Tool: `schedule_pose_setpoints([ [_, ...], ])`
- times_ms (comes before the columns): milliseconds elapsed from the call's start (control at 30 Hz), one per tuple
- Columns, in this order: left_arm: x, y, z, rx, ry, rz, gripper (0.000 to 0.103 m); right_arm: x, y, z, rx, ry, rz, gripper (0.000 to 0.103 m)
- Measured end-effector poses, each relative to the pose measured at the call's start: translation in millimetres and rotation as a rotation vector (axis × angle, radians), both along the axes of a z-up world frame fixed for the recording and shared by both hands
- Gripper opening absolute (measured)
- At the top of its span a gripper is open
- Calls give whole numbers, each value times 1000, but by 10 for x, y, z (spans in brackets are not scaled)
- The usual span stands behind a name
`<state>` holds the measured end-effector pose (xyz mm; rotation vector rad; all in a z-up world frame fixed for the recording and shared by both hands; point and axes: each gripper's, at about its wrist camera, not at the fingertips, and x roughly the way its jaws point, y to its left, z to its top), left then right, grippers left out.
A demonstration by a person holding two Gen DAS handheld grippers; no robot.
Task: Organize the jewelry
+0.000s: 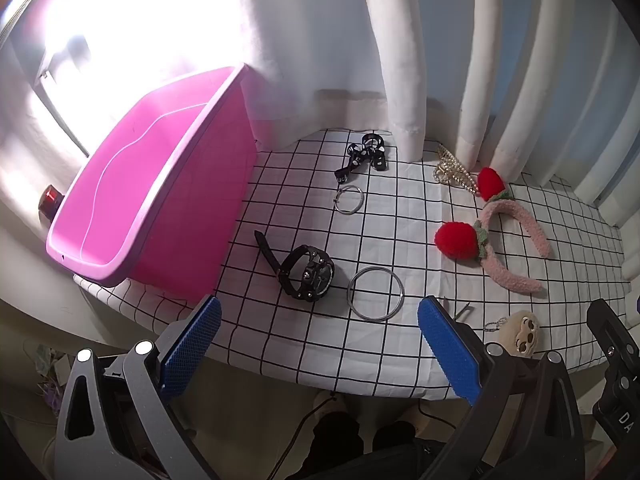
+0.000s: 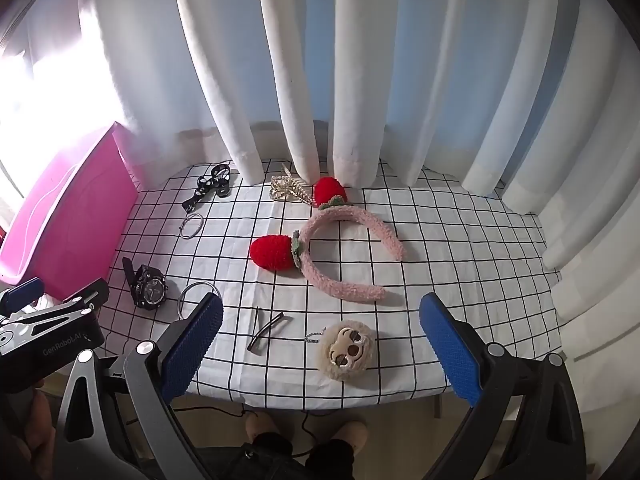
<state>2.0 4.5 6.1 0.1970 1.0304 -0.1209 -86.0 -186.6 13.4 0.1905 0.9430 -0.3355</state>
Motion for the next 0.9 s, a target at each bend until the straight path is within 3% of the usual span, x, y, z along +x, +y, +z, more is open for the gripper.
schedule_pose_setpoints([
  [900, -27, -9, -13, 0, -5, 1, 97, -22, 39, 2, -2, -1, 1, 94],
])
